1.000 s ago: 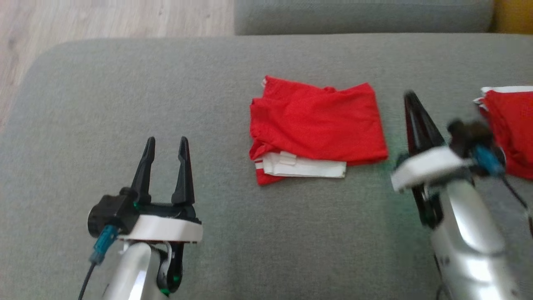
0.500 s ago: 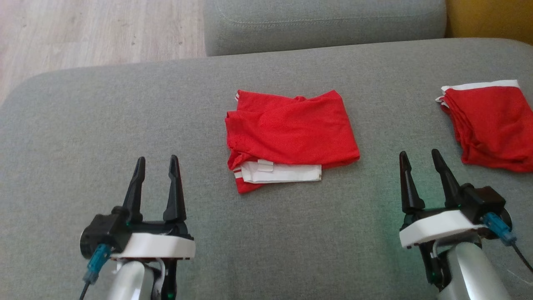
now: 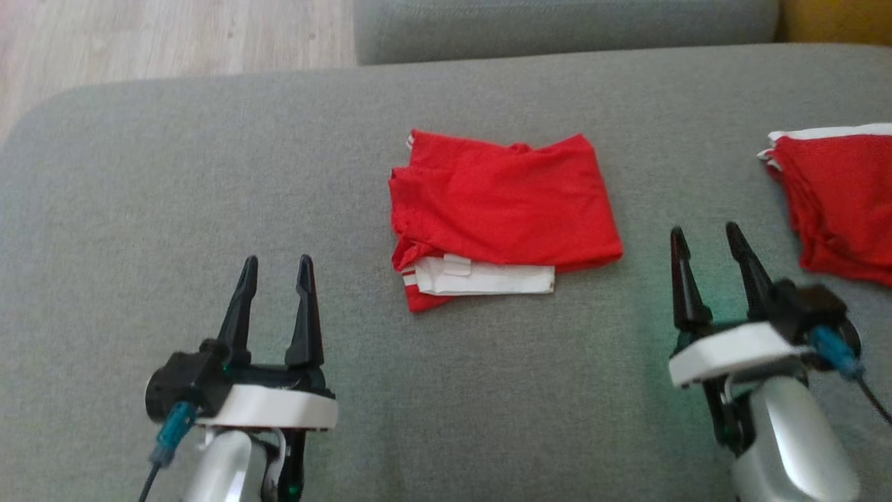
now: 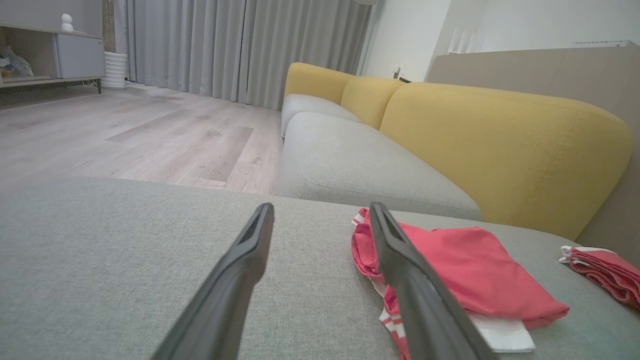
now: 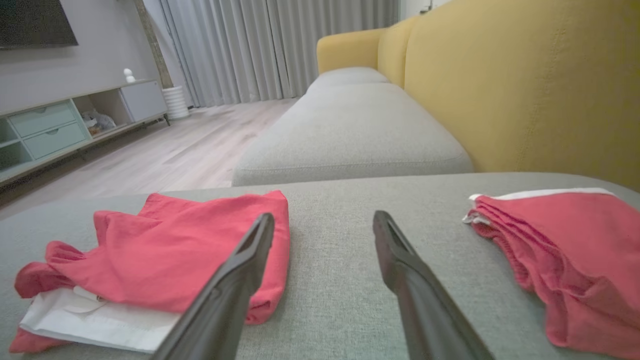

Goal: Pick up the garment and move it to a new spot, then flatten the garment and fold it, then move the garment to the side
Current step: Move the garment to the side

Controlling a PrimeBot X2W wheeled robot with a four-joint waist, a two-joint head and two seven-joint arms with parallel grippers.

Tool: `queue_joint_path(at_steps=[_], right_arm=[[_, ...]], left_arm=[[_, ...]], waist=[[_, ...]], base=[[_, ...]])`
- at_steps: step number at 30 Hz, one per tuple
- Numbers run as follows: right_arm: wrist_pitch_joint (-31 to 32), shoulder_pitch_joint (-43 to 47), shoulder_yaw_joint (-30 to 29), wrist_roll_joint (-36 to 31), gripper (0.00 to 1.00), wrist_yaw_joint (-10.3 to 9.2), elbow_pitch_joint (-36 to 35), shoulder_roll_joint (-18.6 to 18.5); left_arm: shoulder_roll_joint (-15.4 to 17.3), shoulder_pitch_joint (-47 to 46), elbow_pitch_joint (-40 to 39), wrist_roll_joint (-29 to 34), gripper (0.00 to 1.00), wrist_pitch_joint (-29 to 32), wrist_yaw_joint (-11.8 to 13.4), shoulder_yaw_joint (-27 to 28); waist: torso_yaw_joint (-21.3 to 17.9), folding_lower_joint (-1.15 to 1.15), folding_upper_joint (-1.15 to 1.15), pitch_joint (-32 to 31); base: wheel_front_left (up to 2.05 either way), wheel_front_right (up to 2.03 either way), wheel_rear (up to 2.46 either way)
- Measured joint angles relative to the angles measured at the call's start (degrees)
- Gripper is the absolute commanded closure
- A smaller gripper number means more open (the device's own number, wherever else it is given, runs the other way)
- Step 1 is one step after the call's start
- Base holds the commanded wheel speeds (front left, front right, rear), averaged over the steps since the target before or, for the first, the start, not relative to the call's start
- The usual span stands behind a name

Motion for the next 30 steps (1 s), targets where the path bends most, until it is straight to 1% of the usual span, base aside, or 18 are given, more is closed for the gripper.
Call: queue_joint_path(at_steps=[8,13,16,21,22,23,24,26,30], right_arm=[[6.54,-9.89,-0.4,-1.1,0.0,0.0,7.9,-0.04],[11.24,-16.72,0.0,0.81,0.0,0.0,15.28,-0.08],[14.03,-19.54,-0.36,0.83,0.0,0.0,20.36,-0.18],[16.48,-23.31,0.23,0.81,0.0,0.0,27.0,-0.62],[16.62,-24.08,0.69,0.8,0.12,0.0,28.08,-0.73],[16.51,-24.58,1.09,0.77,0.65,0.0,28.88,-0.75],[16.13,-24.79,1.58,0.62,1.0,0.0,29.59,-0.77],[14.75,-24.8,2.75,0.34,1.0,0.0,30.58,-0.71],[11.09,-24.73,5.8,-2.74,1.0,0.0,31.58,-1.46]], left_arm=[[-0.03,-4.17,0.01,-0.13,0.0,0.0,-0.4,-1.75],[-0.02,-5.87,0.38,-0.38,0.0,0.0,-0.66,-2.41],[-0.02,-6.26,0.59,-0.97,0.0,0.0,-0.77,-3.01],[-0.02,-6.29,1.04,-0.97,0.0,0.0,-0.74,-3.26],[-0.02,-6.29,1.11,-0.98,0.0,0.0,-0.74,-3.26],[-0.02,-6.29,1.16,-0.98,0.0,0.0,-0.73,-3.26],[-0.02,-6.29,1.26,-0.98,0.0,0.0,-0.73,-3.24],[-0.02,-6.26,1.41,-0.97,0.0,0.0,-0.52,-3.13],[-0.03,-6.21,1.49,-0.96,0.0,0.0,-0.3,-3.1]], waist=[[2.86,0.01,0.0,4.41],[5.31,0.01,0.0,6.72],[6.73,0.01,0.0,7.46],[8.01,0.0,0.0,7.54],[8.08,0.0,0.0,7.39],[8.09,0.0,0.0,7.21],[8.06,0.0,0.0,6.99],[7.78,0.0,0.0,6.5],[6.72,0.0,0.0,5.18]], base=[[0.0,0.0,0.0],[0.0,0.0,0.0],[0.0,0.0,0.0],[0.0,0.0,0.0],[0.0,0.0,0.0],[0.0,0.0,0.0],[0.0,0.0,0.0],[0.0,0.0,0.0],[0.0,0.0,0.0]])
